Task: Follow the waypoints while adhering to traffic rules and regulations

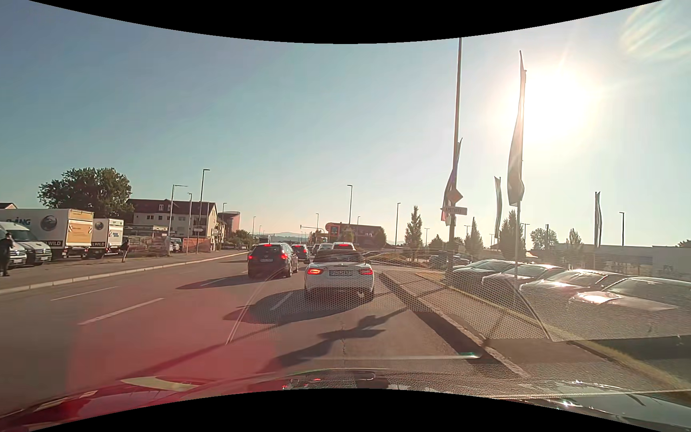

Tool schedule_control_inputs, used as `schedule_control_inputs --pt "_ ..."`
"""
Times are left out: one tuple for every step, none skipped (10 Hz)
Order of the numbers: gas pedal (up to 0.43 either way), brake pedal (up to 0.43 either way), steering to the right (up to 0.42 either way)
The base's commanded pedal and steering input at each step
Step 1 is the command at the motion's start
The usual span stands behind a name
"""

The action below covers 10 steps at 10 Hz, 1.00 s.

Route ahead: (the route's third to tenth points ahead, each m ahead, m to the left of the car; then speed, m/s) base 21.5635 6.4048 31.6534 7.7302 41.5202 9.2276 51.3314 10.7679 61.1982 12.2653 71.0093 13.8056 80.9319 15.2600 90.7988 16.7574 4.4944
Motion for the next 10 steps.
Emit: schedule_control_inputs --pt "0.000 0.000 -0.005" --pt "0.000 0.000 -0.004" --pt "0.000 0.000 -0.004" --pt "0.000 0.000 -0.004" --pt "0.000 0.000 -0.004" --pt "0.000 0.000 -0.004" --pt "0.000 0.000 -0.005" --pt "0.000 0.000 -0.005" --pt "0.000 0.085 -0.006" --pt "0.000 0.159 -0.008"
